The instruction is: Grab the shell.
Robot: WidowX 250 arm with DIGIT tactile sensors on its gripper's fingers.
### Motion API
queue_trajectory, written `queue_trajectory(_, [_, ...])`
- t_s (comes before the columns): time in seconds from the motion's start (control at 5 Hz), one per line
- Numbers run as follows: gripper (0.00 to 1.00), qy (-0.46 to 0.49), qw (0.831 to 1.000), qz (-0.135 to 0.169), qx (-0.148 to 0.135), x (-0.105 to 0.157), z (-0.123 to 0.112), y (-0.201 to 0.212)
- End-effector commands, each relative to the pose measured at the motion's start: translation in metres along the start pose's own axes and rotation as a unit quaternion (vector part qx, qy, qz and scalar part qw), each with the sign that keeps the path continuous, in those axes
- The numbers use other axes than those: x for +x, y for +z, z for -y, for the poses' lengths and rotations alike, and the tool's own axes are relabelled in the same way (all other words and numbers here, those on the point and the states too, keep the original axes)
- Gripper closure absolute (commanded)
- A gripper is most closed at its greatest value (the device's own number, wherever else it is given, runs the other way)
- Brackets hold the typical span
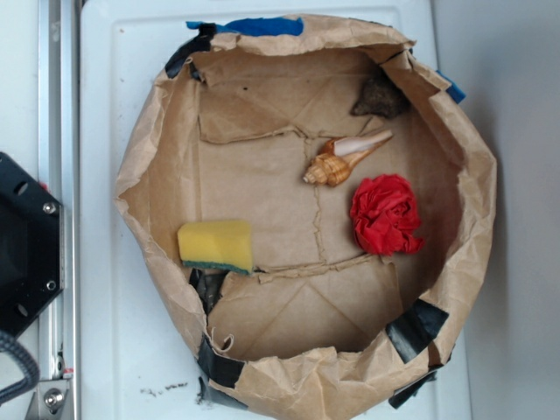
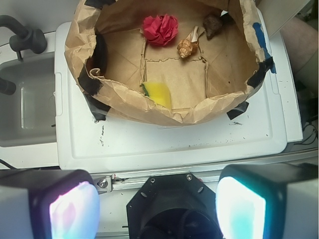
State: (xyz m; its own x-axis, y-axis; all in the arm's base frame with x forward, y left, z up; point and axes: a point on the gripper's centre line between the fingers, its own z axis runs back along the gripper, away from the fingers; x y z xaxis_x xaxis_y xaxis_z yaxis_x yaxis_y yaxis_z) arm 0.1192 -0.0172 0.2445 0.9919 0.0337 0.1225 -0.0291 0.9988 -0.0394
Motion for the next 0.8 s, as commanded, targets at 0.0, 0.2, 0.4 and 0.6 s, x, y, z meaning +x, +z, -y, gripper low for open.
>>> queue_trajectory(0.0, [0.0,0.0,1.0,0.0,0.0,0.0,0.0,0.0])
queue_trajectory(0.2, [0.0,0.035,0.999,0.004,0.018,0.034,-0.002,-0.019])
queue_trajectory(0.4, [0.0,0.06,0.997,0.019,0.039,0.061,-0.017,-0.041])
queue_trajectory(0.6, [0.0,0.102,0.994,0.027,0.037,0.083,-0.03,-0.054])
